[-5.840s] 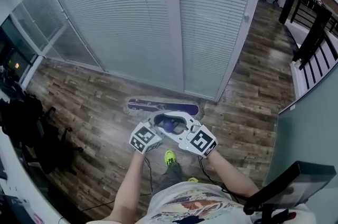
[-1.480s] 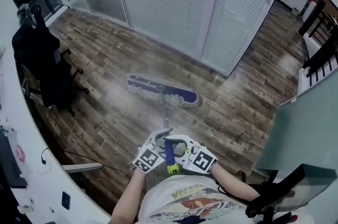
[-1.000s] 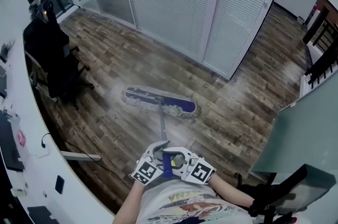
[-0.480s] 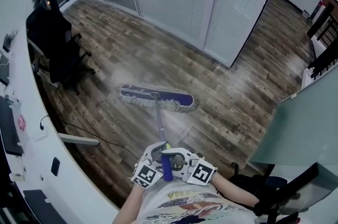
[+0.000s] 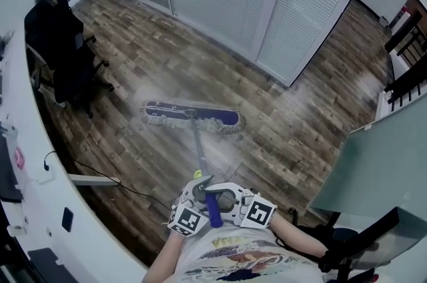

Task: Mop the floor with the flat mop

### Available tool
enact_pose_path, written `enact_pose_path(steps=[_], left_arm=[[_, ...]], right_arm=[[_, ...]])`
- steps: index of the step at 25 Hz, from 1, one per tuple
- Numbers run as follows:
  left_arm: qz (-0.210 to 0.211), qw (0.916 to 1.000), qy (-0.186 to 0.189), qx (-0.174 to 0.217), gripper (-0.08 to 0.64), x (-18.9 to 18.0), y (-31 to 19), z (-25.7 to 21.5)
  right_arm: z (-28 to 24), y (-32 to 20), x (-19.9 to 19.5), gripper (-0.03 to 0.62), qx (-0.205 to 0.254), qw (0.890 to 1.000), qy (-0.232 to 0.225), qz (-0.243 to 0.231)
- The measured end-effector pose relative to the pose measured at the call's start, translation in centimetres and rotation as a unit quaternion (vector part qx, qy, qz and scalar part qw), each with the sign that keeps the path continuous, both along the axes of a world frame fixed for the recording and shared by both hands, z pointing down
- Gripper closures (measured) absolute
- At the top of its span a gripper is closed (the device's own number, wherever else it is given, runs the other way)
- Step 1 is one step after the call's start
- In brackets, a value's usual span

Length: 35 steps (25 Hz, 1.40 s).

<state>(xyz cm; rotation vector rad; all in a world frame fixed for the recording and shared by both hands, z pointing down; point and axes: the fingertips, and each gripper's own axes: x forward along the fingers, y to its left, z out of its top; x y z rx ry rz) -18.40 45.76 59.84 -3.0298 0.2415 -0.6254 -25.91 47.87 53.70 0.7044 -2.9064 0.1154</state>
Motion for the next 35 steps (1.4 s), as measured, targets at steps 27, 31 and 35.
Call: enact_pose_path(steps=[27, 31, 35], left_arm=[[-0.071, 0.9971, 0.025, 0.006, 0.402, 2.7, -41.5, 0.6], [-0.074, 0.997, 0.018, 0.012, 0.4, 6.6, -49.9, 0.7], [-0.081, 0.9965, 0.013, 0.014, 0.4, 11.4, -59.2, 0.9]], right_arm=[[0.7, -40.4, 2.6, 0.376, 0.021, 0.997, 0.018, -0.071], [1.0, -48.6, 6.7, 0.376, 0.028, 0.997, 0.01, -0.073], [0.9, -57.8, 11.5, 0.376, 0.022, 0.997, -0.014, -0.07]])
